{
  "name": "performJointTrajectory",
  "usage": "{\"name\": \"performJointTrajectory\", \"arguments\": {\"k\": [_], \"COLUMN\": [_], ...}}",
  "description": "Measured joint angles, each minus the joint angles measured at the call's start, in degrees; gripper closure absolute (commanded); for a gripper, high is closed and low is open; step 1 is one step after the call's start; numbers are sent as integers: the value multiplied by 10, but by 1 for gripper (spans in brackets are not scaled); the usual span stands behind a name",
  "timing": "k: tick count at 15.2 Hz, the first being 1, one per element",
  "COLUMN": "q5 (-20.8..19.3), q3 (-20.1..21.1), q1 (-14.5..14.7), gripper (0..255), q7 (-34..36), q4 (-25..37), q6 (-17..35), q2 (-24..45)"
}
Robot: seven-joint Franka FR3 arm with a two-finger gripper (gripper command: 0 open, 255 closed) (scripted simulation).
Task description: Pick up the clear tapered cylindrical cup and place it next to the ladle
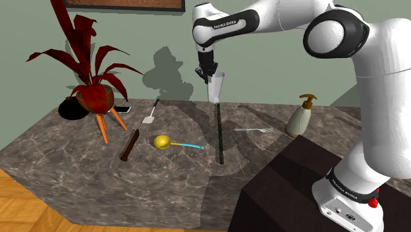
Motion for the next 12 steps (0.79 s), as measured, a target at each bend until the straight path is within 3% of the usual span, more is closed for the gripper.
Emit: {"name": "performJointTrajectory", "arguments": {"k": [3,5,7,10,12], "q5": [-2,-4,-4,-4,-5], "q3": [3,3,1,1,1], "q1": [20,37,46,48,47], "gripper": [255,255,255,255,255], "q7": [17,23,25,27,29], "q4": [100,231,319,334,312], "q6": [-30,-82,-113,-107,-90], "q2": [72,149,209,230,226]}}
